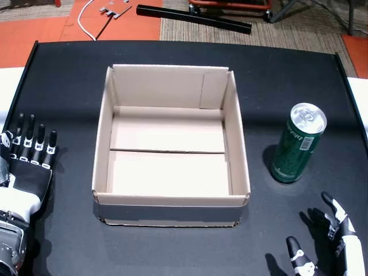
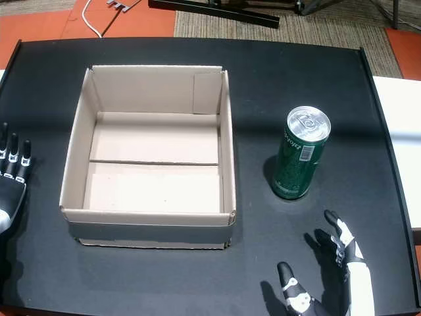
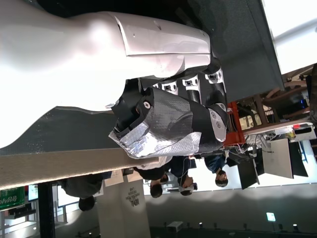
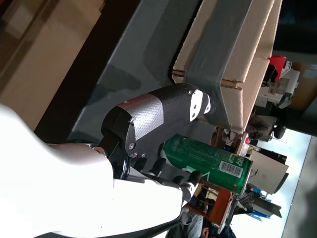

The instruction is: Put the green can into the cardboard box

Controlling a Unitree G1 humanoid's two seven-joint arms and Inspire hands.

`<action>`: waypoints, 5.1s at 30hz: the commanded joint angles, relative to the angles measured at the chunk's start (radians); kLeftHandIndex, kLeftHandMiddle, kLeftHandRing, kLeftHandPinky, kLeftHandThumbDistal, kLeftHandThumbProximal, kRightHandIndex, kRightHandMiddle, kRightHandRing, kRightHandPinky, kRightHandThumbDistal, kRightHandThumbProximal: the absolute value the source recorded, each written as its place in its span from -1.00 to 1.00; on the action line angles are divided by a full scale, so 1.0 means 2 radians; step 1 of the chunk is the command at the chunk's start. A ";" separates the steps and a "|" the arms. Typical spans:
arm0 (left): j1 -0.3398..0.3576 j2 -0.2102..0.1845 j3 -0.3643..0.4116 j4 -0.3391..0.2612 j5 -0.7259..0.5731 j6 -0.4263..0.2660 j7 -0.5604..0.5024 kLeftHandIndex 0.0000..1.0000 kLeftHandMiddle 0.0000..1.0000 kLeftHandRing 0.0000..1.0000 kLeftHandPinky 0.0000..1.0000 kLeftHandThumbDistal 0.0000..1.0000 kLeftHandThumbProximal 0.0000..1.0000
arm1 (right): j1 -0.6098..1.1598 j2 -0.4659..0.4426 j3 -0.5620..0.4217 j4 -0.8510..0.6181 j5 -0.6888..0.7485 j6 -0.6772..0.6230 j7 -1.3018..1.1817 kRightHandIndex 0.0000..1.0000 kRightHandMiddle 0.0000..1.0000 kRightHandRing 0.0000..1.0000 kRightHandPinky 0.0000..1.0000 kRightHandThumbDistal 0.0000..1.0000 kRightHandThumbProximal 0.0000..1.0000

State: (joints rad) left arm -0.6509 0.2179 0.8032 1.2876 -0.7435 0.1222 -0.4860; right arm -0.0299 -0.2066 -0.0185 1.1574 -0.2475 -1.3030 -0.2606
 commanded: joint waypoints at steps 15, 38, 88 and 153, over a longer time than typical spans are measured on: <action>0.040 -0.006 -0.007 0.026 0.020 0.004 0.029 -0.19 -0.17 0.06 0.36 -0.86 -0.16 | 0.023 0.020 -0.016 0.002 0.044 0.021 0.046 0.70 0.77 0.83 0.90 0.60 -0.24; 0.038 -0.007 -0.005 0.025 0.018 -0.001 0.031 -0.17 -0.12 0.14 0.39 -0.89 -0.16 | -0.080 -0.015 -0.034 -0.035 0.048 0.071 0.065 0.79 0.86 0.91 1.00 1.00 -0.03; 0.043 -0.002 0.004 0.024 0.011 0.002 0.019 -0.18 -0.12 0.17 0.39 -0.91 -0.14 | -0.266 0.009 -0.128 0.043 0.226 0.263 0.378 1.00 1.00 0.98 1.00 1.00 -0.19; 0.035 -0.007 0.011 0.026 0.013 0.003 0.031 -0.19 -0.14 0.10 0.39 -0.95 -0.06 | -0.310 0.017 -0.113 0.073 0.163 0.332 0.322 1.00 0.96 0.90 1.00 1.00 -0.26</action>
State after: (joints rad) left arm -0.6569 0.2213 0.8268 1.2882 -0.7434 0.1171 -0.5010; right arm -0.6600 -0.1786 -0.2463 1.2953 0.0793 -0.6446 0.3899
